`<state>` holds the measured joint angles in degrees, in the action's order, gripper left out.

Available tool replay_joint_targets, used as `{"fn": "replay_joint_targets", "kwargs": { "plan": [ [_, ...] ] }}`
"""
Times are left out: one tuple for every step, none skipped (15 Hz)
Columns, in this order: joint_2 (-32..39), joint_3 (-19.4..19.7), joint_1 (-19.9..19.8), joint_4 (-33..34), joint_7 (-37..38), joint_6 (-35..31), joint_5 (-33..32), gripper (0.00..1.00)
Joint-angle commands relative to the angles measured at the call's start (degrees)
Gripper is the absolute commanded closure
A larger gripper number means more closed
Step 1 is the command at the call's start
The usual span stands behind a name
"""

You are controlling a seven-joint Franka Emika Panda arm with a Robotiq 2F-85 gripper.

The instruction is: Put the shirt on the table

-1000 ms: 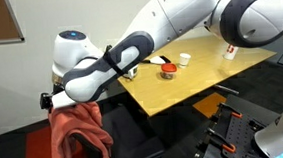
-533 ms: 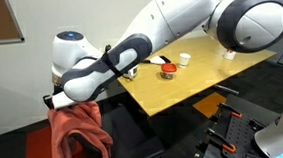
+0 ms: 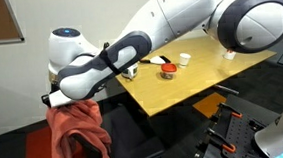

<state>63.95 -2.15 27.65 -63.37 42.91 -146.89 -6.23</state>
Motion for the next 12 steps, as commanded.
{"fn": "replay_joint_targets", "kwargs": {
  "plan": [
    [-2.44,-0.85,0.42,-0.8,0.52,1.21,0.6,0.95],
    [-3.37,-0.75,0.53,-1.57,0.76,1.17,0.53,0.94],
    [-4.69,-0.76,0.6,-2.64,0.85,1.06,0.45,0.94],
    [-5.91,-0.8,0.65,-3.59,0.89,1.08,0.4,0.94],
    [-6.77,-0.82,0.75,-4.09,0.96,1.08,0.35,0.94],
    [-8.04,-0.6,0.97,-4.89,1.14,1.24,0.18,0.94],
    [-9.29,-0.37,1.23,-5.61,1.36,1.3,0.06,0.94],
    [-10.41,-0.11,1.51,-6.28,1.57,1.32,-0.09,0.94],
    [-11.85,0.44,1.91,-7.18,2.13,1.61,-0.38,0.94],
    [-13.28,1.01,2.29,-8.16,2.67,1.84,-0.68,0.94],
    [-14.78,2.2,2.99,-9.2,3.81,2.32,-1.31,0.94],
    [-16.44,3.59,3.77,-10.46,5.34,2.98,-2.04,0.94]
  ]
}}
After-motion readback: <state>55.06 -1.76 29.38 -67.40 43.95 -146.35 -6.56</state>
